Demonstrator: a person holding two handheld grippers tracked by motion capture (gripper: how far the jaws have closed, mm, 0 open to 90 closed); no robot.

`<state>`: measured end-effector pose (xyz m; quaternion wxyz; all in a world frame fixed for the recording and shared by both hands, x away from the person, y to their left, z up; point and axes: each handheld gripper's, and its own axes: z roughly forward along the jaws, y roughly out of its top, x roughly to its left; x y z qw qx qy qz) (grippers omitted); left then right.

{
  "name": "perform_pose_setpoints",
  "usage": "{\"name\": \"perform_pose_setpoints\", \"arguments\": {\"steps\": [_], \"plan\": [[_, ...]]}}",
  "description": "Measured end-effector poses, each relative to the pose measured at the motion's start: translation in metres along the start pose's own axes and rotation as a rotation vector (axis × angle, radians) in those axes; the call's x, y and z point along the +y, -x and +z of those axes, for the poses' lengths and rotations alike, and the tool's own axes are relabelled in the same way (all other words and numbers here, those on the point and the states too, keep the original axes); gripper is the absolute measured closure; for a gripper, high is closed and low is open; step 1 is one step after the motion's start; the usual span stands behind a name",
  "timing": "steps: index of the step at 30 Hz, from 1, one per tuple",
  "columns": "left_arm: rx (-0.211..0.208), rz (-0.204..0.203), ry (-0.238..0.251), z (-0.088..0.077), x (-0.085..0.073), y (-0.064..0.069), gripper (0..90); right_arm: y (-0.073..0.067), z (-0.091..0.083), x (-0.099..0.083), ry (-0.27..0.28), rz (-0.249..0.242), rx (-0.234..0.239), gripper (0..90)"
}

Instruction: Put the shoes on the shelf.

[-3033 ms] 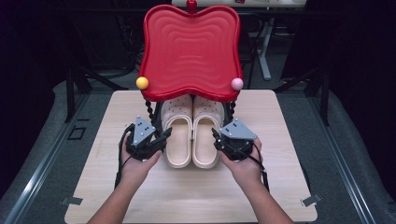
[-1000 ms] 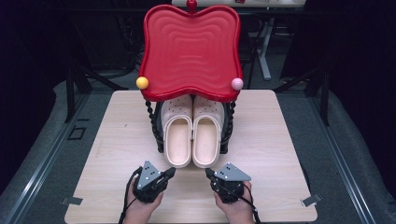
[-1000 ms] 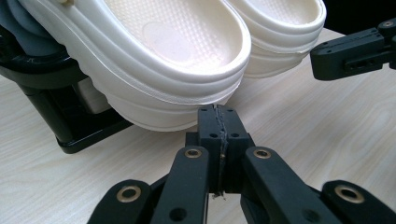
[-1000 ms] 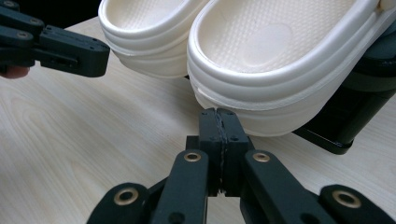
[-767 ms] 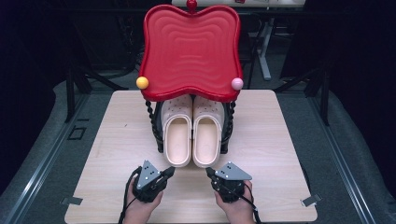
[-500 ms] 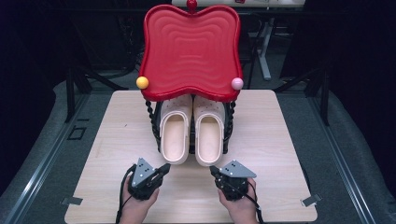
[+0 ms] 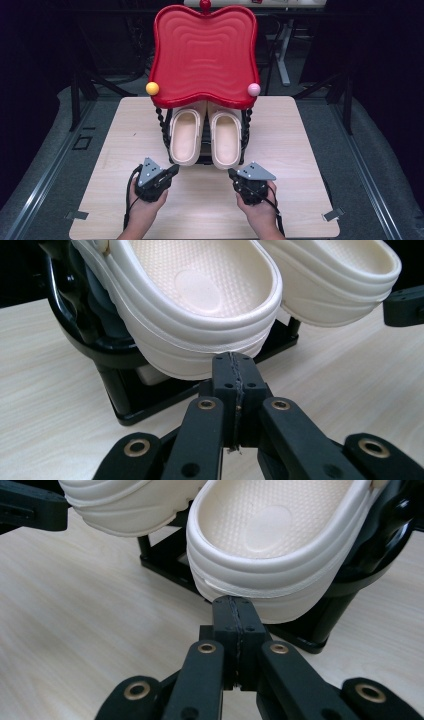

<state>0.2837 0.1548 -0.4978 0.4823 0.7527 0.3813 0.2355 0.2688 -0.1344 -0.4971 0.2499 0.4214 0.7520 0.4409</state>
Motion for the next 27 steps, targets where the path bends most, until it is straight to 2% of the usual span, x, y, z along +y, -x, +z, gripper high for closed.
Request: {"name": "perform_pose_setpoints", "arguments": {"steps": [3,4,7,12,13,18,19,27], "plan": [[0.018,0.005,0.013,0.004,0.007,-0.002,90.0,0.006,0.004,0.006,-0.004,-0.009,-0.019,90.0],[0.011,0.002,0.014,0.005,0.009,-0.003,90.0,0.007,0.005,0.008,-0.007,-0.012,-0.024,90.0],[0.019,0.007,0.003,0.008,0.014,-0.006,90.0,0.01,0.007,0.013,-0.006,-0.021,-0.033,90.0],[0.041,0.017,0.014,0.013,0.017,-0.006,90.0,0.014,0.013,0.017,-0.006,-0.001,-0.039,90.0],[0.048,0.001,0.017,0.014,0.018,-0.009,90.0,0.014,0.017,0.018,-0.01,-0.006,-0.041,90.0],[0.066,-0.017,0.021,0.018,0.02,-0.015,90.0,0.015,0.026,0.021,-0.015,-0.017,-0.049,90.0],[0.067,-0.03,0.023,0.019,0.021,-0.018,90.0,0.015,0.027,0.022,-0.015,-0.016,-0.05,90.0],[0.074,-0.042,0.027,0.03,0.027,-0.02,90.0,0.017,0.039,0.031,-0.015,-0.01,-0.059,90.0]]}}
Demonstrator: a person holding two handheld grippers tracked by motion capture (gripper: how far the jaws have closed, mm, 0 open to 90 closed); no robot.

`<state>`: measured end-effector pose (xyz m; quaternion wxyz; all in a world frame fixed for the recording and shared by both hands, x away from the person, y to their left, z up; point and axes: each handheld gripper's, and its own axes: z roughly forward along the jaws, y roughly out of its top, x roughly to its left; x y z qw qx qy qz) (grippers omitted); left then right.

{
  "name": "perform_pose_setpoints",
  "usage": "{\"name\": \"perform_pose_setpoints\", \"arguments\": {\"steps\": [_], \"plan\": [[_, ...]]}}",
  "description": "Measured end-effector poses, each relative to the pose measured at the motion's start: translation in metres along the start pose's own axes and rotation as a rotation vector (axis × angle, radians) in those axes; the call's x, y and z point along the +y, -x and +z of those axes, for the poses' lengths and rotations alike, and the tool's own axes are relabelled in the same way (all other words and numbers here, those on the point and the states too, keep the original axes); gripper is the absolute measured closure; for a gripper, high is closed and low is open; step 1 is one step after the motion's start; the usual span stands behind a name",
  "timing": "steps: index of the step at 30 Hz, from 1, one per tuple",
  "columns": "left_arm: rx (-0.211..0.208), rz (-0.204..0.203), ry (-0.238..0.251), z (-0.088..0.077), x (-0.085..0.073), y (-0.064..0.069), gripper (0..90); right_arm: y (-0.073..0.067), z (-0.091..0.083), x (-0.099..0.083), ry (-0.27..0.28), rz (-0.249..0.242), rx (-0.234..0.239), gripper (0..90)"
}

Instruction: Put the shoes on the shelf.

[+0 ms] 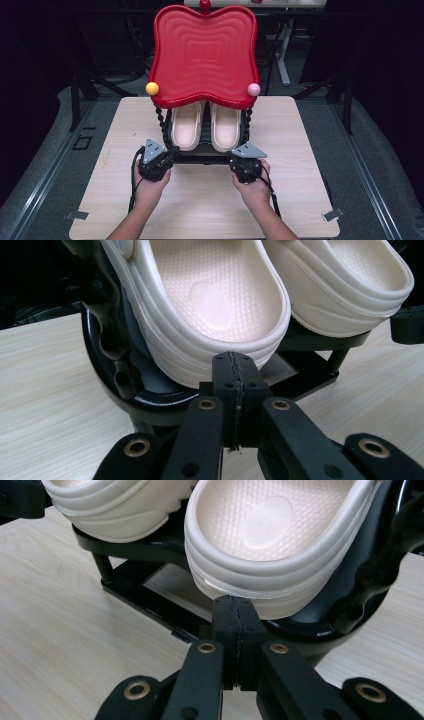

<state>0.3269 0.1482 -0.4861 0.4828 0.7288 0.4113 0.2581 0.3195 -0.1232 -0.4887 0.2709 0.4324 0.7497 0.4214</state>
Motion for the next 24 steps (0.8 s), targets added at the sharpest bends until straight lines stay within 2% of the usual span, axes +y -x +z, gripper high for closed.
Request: {"name": "perform_pose_setpoints", "arguments": {"steps": [8,12,18,21,24], "plan": [[0.0,0.001,0.0,0.012,0.004,0.006,90.0,0.002,0.01,0.006,-0.011,0.013,-0.004,90.0],[-0.003,-0.016,-0.005,0.016,0.005,0.006,90.0,0.003,0.016,0.008,-0.01,0.03,0.0,90.0],[-0.001,-0.018,-0.014,0.024,0.007,0.006,89.8,0.0,0.022,0.011,-0.012,0.043,0.009,89.5],[-0.001,-0.009,-0.016,0.025,0.007,0.006,89.6,-0.001,0.024,0.011,-0.01,0.043,0.015,86.7],[0.007,0.003,-0.005,0.021,0.006,0.006,84.8,-0.001,0.019,0.01,0.006,0.046,0.022,82.1]]}}
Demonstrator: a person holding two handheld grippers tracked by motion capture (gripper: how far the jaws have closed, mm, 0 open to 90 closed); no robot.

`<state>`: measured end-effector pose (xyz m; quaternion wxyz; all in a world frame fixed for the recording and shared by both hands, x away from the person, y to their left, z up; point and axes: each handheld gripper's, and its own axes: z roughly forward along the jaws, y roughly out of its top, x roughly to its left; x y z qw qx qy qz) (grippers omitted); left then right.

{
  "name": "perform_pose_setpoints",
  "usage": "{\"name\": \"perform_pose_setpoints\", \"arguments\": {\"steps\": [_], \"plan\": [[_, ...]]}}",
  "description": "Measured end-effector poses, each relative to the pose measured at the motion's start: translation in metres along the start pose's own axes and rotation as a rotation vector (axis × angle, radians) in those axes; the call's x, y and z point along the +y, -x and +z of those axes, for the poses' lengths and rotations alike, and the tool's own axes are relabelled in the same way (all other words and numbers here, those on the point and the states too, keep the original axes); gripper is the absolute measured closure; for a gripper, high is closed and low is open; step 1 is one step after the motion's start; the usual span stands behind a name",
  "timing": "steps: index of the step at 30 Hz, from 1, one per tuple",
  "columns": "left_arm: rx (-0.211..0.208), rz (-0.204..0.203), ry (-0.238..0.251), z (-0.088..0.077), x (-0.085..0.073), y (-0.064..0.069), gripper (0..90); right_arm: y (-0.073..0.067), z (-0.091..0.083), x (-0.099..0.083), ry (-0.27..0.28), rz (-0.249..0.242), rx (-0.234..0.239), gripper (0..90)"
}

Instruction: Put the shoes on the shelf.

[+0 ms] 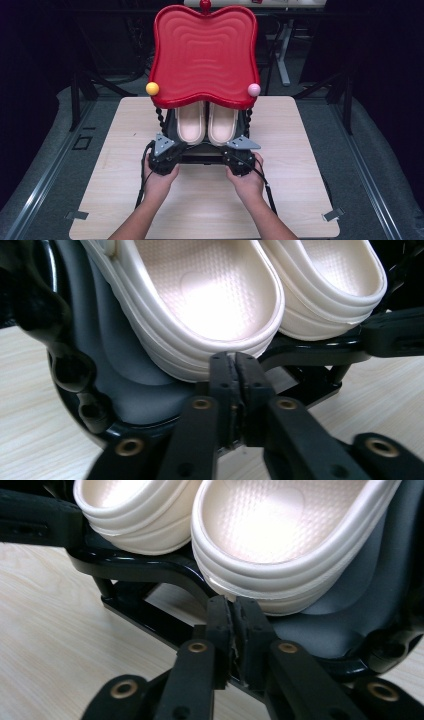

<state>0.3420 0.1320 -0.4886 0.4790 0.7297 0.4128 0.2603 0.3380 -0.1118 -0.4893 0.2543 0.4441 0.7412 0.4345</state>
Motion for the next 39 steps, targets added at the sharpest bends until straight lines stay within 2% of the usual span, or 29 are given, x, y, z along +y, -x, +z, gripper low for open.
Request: {"name": "perform_pose_setpoints", "arguments": {"steps": [3,4,8,10,17,20,21,27,33,37,39], "plan": [[0.001,-0.005,0.009,-0.004,0.001,-0.002,81.5,0.002,-0.007,0.001,0.02,0.012,0.009,78.5],[0.005,-0.014,0.025,-0.008,0.003,-0.003,80.4,0.003,-0.013,0.003,0.04,0.023,0.009,75.7],[0.015,-0.012,0.043,-0.014,0.008,-0.004,73.2,0.006,-0.021,0.01,0.08,0.033,-0.004,67.4],[0.02,-0.016,0.051,-0.015,0.011,-0.005,67.2,0.008,-0.022,0.013,0.093,0.032,-0.017,63.1],[0.035,-0.037,0.052,-0.009,0.017,-0.009,51.2,0.014,-0.015,0.02,0.106,0.092,-0.036,53.7],[0.037,-0.058,0.047,-0.002,0.018,-0.011,48.8,0.017,-0.01,0.02,0.104,0.109,-0.041,51.7],[0.038,-0.054,0.038,0.0,0.019,-0.012,48.1,0.017,-0.009,0.02,0.104,0.119,-0.04,51.0],[0.032,-0.079,0.048,0.009,0.018,-0.013,45.6,0.02,-0.002,0.021,0.113,0.158,-0.035,48.5],[0.037,-0.093,0.058,0.016,0.017,-0.015,46.5,0.021,0.003,0.021,0.114,0.158,-0.053,46.9],[0.038,-0.091,0.059,0.02,0.017,-0.015,47.7,0.023,0.006,0.021,0.115,0.162,-0.065,46.9],[0.043,-0.081,0.059,0.022,0.017,-0.017,48.0,0.024,0.008,0.02,0.12,0.147,-0.057,46.9]]}}
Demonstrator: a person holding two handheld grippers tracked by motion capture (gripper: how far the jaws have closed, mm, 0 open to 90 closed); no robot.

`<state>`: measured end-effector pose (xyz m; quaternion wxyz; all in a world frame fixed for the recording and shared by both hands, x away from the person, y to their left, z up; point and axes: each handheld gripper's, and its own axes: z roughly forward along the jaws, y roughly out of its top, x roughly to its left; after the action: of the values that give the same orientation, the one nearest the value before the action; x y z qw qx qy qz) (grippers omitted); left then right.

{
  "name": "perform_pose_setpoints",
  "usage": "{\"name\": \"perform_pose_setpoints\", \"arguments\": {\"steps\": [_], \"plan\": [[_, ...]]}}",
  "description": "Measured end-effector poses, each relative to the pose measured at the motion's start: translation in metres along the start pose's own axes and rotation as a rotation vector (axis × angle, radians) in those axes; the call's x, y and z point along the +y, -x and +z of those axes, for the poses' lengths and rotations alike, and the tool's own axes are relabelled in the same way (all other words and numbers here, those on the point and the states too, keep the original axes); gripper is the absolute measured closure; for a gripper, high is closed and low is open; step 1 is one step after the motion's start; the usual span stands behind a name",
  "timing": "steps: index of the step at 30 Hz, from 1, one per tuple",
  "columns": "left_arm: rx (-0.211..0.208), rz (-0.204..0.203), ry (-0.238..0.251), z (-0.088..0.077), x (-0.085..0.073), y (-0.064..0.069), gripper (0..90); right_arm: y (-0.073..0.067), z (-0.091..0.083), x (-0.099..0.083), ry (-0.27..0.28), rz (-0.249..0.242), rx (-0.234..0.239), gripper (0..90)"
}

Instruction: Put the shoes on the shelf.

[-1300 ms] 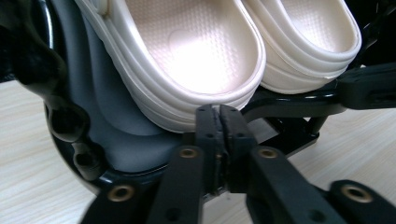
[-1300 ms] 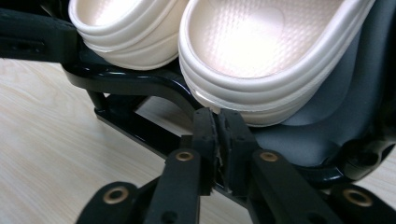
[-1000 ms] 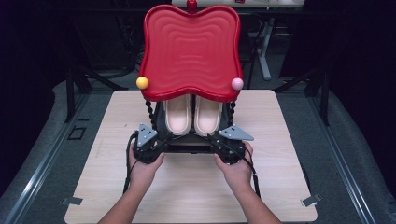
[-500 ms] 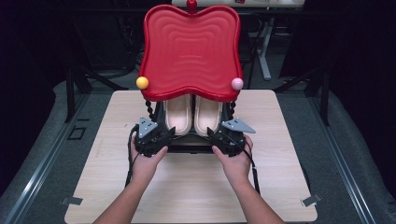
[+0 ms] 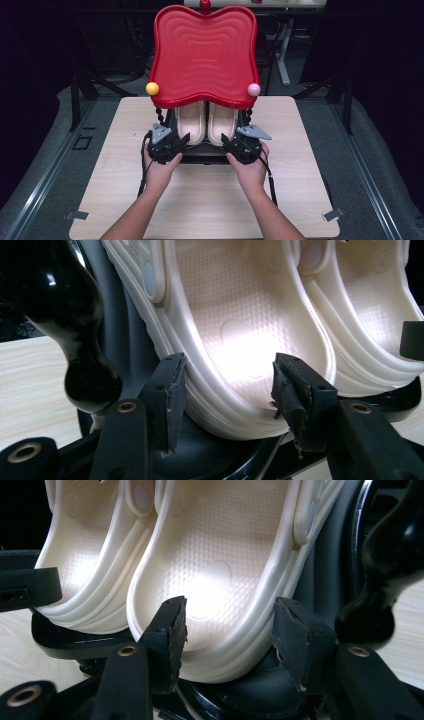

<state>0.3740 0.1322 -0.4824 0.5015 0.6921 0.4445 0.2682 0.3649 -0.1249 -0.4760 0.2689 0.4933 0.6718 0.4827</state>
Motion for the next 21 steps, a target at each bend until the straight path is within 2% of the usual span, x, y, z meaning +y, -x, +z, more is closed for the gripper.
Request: {"name": "perform_pose_setpoints", "arguments": {"steps": [6,7,8,21], "plan": [[0.018,0.02,-0.022,0.0023,0.0035,0.0012,49.6,0.0019,0.0036,0.0007,0.007,-0.021,0.018,47.2],[0.024,0.028,-0.033,0.0025,0.0053,0.0011,50.7,0.0027,0.0041,0.0025,0.003,-0.038,0.011,50.9],[0.023,0.027,-0.036,0.0031,0.0059,0.0013,50.8,0.0031,0.0041,0.0036,-0.005,-0.045,0.01,51.0],[0.022,0.038,-0.039,0.004,0.0071,0.0014,51.2,-0.0008,0.007,0.0073,-0.024,-0.04,-0.013,51.2]]}}
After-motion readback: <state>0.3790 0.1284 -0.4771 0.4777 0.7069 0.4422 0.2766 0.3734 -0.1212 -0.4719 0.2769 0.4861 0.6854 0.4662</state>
